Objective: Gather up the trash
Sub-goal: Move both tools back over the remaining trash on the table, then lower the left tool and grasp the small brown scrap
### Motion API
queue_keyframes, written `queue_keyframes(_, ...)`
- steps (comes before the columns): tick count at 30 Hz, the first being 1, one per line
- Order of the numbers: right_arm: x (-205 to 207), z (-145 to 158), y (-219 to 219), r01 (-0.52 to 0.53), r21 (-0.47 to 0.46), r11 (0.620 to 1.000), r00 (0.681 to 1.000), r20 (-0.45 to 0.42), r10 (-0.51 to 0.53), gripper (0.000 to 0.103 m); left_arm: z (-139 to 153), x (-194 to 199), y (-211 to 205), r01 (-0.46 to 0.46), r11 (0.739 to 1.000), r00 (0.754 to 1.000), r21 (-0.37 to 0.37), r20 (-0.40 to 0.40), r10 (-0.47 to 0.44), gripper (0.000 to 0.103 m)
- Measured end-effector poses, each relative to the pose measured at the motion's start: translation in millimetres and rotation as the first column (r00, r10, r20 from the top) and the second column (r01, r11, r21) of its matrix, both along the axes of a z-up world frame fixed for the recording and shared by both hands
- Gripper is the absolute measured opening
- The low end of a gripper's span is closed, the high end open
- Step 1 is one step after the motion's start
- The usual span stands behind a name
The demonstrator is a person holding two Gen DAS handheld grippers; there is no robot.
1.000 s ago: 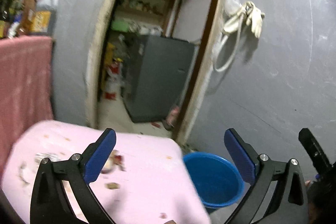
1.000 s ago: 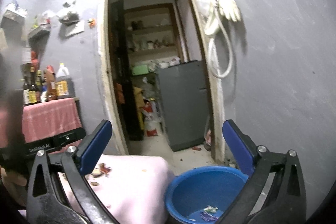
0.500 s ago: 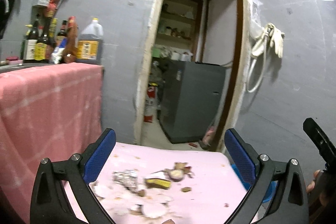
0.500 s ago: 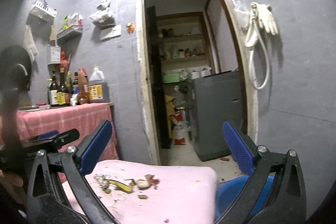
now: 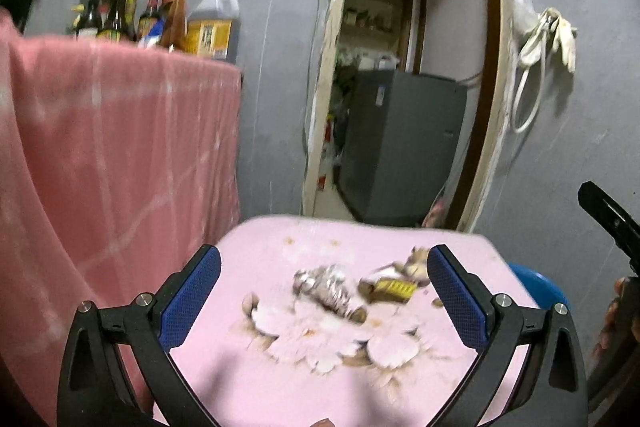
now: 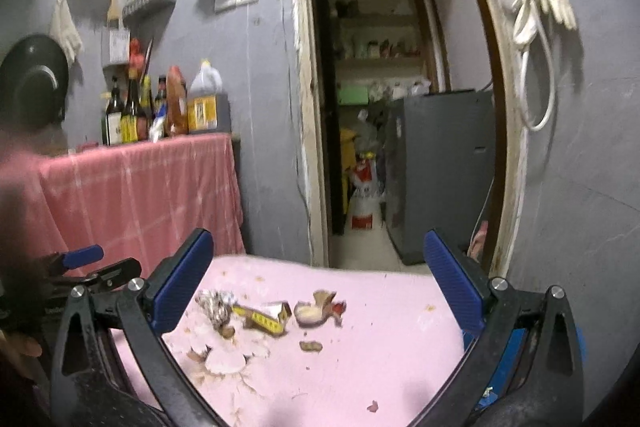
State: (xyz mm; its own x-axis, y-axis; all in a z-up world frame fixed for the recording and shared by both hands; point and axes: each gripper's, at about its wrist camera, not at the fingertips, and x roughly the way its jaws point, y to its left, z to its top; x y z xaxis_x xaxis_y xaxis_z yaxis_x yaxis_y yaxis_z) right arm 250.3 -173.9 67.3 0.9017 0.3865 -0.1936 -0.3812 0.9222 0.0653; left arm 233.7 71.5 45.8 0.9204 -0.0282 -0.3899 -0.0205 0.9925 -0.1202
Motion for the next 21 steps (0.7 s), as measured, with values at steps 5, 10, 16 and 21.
queue_keyframes(5, 19, -25, 11, -0.025, -0.063, 0.998, 0.996, -0.084, 0.02, 0.103, -28, 14, 3, 0.051, 0.998, 0.993, -0.026, -0.108, -0.053, 0.101)
queue_keyframes(10, 42, -51, 10, -0.065, -0.087, 0.994, 0.978, -0.202, 0.046, 0.103, -55, 31, -5, 0.095, 0.995, 0.969, -0.013, -0.226, -0.096, 0.101)
queue_keyframes(16, 63, -75, 10, -0.089, -0.12, 0.989, 0.952, -0.301, 0.049, 0.093, -70, 45, -9, 0.11, 0.993, 0.948, -0.039, -0.298, -0.116, 0.101)
queue_keyframes(21, 75, -93, 19, -0.141, -0.141, 0.98, 0.919, -0.387, 0.076, 0.072, -75, 58, -11, 0.124, 0.989, 0.928, -0.075, -0.344, -0.142, 0.092)
